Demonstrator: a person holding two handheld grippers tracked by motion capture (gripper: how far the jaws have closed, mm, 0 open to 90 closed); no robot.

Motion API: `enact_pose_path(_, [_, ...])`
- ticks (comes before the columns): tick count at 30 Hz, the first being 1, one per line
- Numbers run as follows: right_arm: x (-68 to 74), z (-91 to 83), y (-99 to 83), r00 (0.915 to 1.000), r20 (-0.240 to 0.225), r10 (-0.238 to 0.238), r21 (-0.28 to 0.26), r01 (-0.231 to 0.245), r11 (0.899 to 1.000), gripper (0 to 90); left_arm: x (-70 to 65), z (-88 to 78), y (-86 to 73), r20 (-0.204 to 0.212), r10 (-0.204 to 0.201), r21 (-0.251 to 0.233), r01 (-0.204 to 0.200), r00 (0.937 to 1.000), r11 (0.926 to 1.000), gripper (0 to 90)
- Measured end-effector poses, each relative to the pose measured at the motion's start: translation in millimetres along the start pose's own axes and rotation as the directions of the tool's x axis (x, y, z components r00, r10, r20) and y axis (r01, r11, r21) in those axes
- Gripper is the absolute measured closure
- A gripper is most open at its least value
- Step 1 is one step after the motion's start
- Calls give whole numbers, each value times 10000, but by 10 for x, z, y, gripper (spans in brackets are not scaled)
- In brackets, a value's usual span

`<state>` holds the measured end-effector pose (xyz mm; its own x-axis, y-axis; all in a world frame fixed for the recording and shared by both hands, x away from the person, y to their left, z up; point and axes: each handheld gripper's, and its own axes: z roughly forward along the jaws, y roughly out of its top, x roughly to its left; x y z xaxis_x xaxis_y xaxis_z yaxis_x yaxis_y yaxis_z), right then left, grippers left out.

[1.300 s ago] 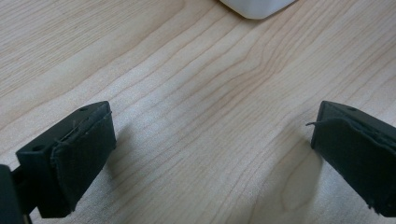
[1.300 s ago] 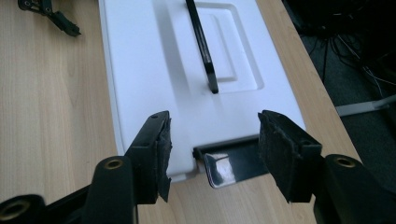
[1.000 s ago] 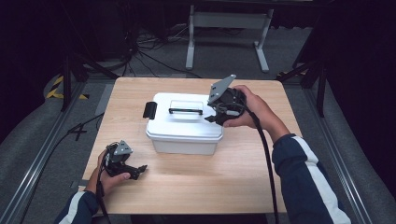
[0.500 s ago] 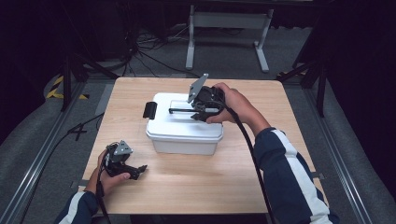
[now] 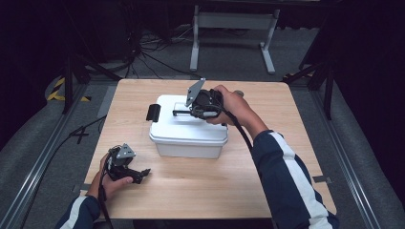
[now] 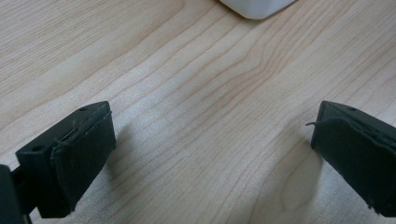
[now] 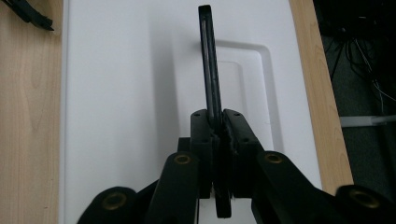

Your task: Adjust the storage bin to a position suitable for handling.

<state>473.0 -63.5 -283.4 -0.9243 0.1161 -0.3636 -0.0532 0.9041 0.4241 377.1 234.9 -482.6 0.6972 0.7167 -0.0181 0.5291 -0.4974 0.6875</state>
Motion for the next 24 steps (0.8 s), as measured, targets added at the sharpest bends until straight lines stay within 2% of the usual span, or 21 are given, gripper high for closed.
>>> enact_pose_path(7, [-21, -9, -11, 9996, 3, -274, -129, 274, 9995, 849, -1, 0, 0, 23, -32, 9, 32, 10000, 10000, 3])
enact_pose_path(12, [-22, -25, -17, 9999, -38, -138, -166, 137, 9998, 850, -2, 1, -1, 20, -40, 6, 40, 10000, 10000, 3])
enact_pose_path(15, [-29, -35, -16, 9996, 4, -287, -254, 287, 9993, 851, -2, 1, 0, 19, -35, 6, 35, 10000, 10000, 3])
enact_pose_path(24, [-45, -111, -12, 9994, 178, -301, -391, 308, 9988, 851, -1, 0, 0, 27, -29, 16, 29, 10000, 10000, 3])
